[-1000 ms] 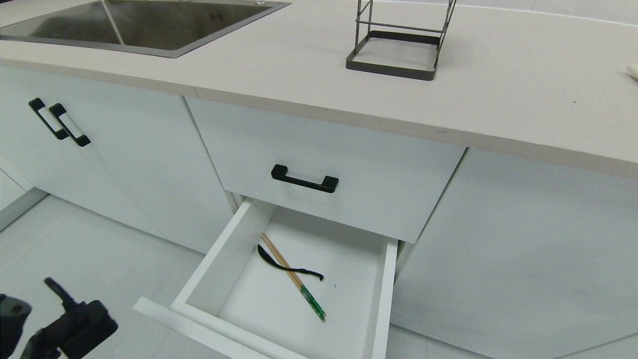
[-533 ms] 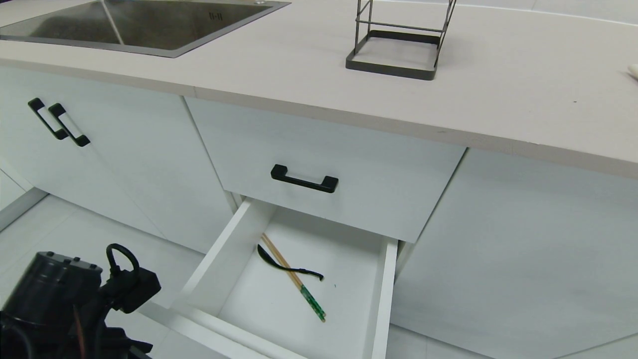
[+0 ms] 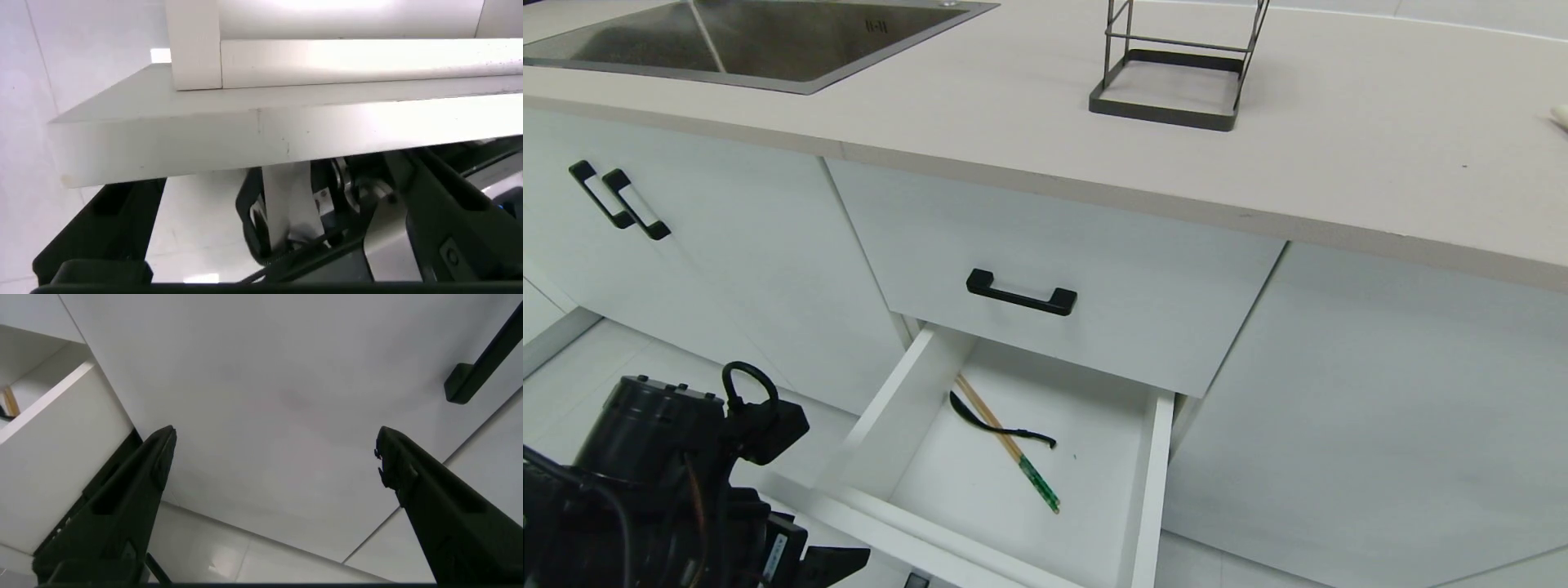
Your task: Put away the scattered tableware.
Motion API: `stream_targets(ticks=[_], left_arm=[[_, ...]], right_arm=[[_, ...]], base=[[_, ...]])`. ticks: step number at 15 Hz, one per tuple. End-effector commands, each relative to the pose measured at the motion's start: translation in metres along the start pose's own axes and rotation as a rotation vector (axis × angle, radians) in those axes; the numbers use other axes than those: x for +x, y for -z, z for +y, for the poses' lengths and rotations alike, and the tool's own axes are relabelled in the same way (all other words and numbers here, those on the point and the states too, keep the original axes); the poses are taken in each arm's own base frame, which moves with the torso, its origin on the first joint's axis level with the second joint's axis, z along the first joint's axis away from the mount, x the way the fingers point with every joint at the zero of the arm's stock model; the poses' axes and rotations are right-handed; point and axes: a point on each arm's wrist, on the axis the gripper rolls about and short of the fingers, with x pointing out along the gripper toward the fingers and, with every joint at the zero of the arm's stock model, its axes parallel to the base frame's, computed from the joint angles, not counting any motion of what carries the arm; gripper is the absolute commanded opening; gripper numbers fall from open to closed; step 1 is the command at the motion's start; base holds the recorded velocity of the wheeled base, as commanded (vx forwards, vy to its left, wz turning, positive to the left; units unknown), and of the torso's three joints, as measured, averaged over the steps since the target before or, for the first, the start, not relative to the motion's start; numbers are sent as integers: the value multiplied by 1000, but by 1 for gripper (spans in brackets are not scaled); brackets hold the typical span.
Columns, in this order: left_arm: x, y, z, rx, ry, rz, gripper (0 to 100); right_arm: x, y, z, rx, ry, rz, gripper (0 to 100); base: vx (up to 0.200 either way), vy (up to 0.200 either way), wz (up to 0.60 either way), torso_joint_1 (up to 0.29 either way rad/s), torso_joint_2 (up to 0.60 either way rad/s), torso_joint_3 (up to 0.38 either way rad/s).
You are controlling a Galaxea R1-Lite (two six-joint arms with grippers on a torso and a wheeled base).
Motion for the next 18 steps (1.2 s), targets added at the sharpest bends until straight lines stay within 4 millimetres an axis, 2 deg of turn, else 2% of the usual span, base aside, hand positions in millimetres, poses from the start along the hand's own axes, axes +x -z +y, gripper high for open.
stream_targets(ticks=[1,5,13,18], left_arm=[[1,-3,0,-1,0,0,100],[2,-18,0,11,-2,-58,100],[21,-37,3,32,-3,-156,100],[38,-58,5,54,-7,-281,100]], right_arm=[[0,0,0,0,0,0,100],[0,0,0,0,0,2,100],[0,0,0,1,0,2,100],[0,0,0,1,0,2,100]], base=[[0,0,0,0,0,0],[0,0,0,0,0,0],[0,0,0,0,0,0],[0,0,0,0,0,0]])
